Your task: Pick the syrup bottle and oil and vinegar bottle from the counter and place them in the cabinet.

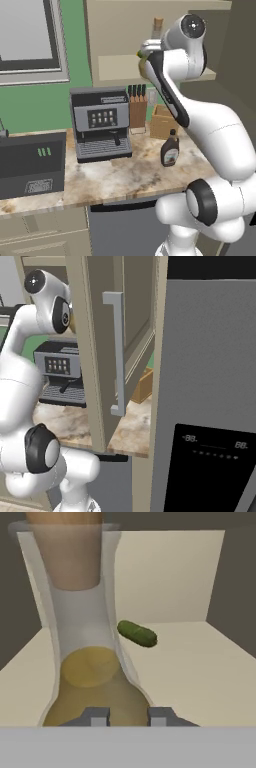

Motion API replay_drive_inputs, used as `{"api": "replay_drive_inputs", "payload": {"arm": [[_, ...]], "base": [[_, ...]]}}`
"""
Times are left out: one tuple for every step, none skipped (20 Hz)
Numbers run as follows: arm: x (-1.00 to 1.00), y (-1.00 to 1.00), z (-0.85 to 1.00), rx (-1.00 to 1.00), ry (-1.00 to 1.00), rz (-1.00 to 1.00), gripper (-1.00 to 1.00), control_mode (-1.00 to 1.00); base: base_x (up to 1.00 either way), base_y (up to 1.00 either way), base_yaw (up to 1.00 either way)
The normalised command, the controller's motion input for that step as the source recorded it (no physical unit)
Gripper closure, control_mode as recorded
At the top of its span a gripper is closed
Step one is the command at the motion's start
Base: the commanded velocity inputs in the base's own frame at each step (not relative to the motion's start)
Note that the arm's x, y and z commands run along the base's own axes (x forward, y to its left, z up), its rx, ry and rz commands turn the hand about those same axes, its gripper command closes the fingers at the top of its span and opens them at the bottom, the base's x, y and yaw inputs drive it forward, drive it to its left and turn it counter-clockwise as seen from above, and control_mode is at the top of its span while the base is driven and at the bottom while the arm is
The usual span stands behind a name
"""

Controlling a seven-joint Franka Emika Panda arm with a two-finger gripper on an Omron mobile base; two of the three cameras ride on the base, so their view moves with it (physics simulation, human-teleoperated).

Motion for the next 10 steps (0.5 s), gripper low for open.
{"api": "replay_drive_inputs", "payload": {"arm": [[0.51,0.00,0.00,0.00,-0.01,0.00,1.00,-1.00],[0.54,0.00,0.00,0.00,0.00,0.00,1.00,-1.00],[0.54,0.00,0.00,0.00,0.00,0.00,1.00,-1.00],[0.60,0.00,-0.01,0.00,0.00,0.00,1.00,-1.00],[0.60,0.00,0.00,0.00,0.00,0.00,1.00,-1.00],[0.58,0.00,0.00,0.00,0.00,0.00,1.00,-1.00],[0.52,0.00,0.00,0.00,0.00,0.00,1.00,-1.00],[0.49,0.00,0.00,0.00,0.00,0.00,1.00,-1.00],[0.47,0.00,0.00,0.00,0.00,0.00,1.00,-1.00],[0.46,0.00,0.00,0.00,0.00,0.00,1.00,-1.00]], "base": [[0.00,0.00,0.00],[0.00,0.00,0.00],[0.00,0.00,0.00],[0.00,0.00,0.00],[0.00,0.00,0.00],[0.00,0.00,0.00],[0.00,0.00,0.00],[0.00,0.00,0.00],[0.00,0.00,0.00],[0.00,0.00,0.00]]}}
